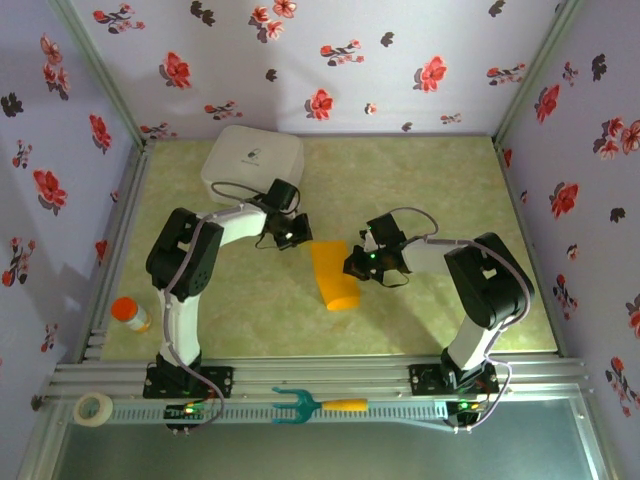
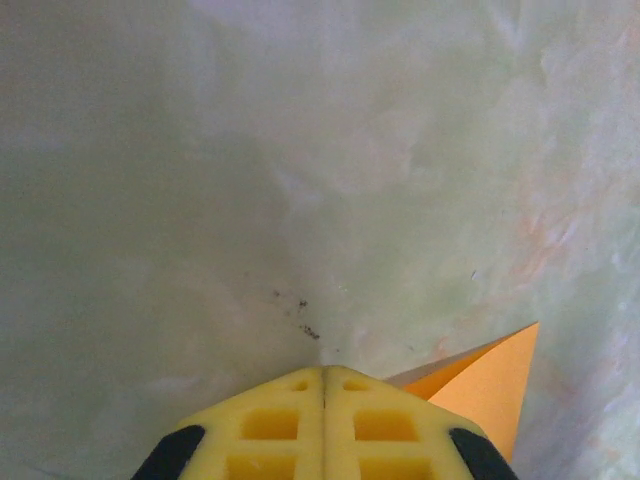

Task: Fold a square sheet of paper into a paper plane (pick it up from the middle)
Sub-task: First fold the square sheet of paper in half at the center of the table.

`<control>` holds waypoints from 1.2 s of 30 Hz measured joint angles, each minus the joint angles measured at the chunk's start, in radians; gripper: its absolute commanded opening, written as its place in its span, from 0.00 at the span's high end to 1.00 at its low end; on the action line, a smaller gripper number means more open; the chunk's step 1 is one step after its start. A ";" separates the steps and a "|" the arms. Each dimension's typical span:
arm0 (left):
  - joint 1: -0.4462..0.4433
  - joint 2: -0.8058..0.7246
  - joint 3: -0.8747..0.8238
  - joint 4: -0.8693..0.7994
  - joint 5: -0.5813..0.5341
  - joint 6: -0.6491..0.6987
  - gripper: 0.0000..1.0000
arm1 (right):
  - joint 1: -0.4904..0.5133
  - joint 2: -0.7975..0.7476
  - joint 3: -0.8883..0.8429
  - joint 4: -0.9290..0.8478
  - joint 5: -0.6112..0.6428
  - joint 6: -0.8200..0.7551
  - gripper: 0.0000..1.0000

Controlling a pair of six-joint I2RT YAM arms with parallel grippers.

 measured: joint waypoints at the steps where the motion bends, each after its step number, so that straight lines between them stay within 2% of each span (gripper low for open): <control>1: -0.005 -0.008 0.006 -0.011 -0.016 0.005 0.98 | 0.000 0.000 -0.001 0.002 0.000 0.001 1.00; 8: -0.055 -0.161 -0.015 -0.025 -0.048 0.014 0.98 | 0.000 -0.001 -0.009 0.018 -0.001 0.027 1.00; 13: -0.101 -0.246 -0.118 0.055 0.037 0.001 0.99 | 0.000 -0.002 -0.013 0.026 0.000 0.035 1.00; 21: -0.181 -0.247 -0.253 0.158 0.147 -0.060 0.99 | 0.000 -0.004 -0.014 0.027 0.000 0.043 1.00; 27: -0.183 -0.234 -0.326 0.267 0.173 -0.108 0.99 | 0.000 -0.004 -0.015 0.027 0.000 0.045 1.00; 36: -0.183 -0.203 -0.409 0.335 0.182 -0.124 0.99 | 0.000 -0.004 -0.015 0.028 0.000 0.045 1.00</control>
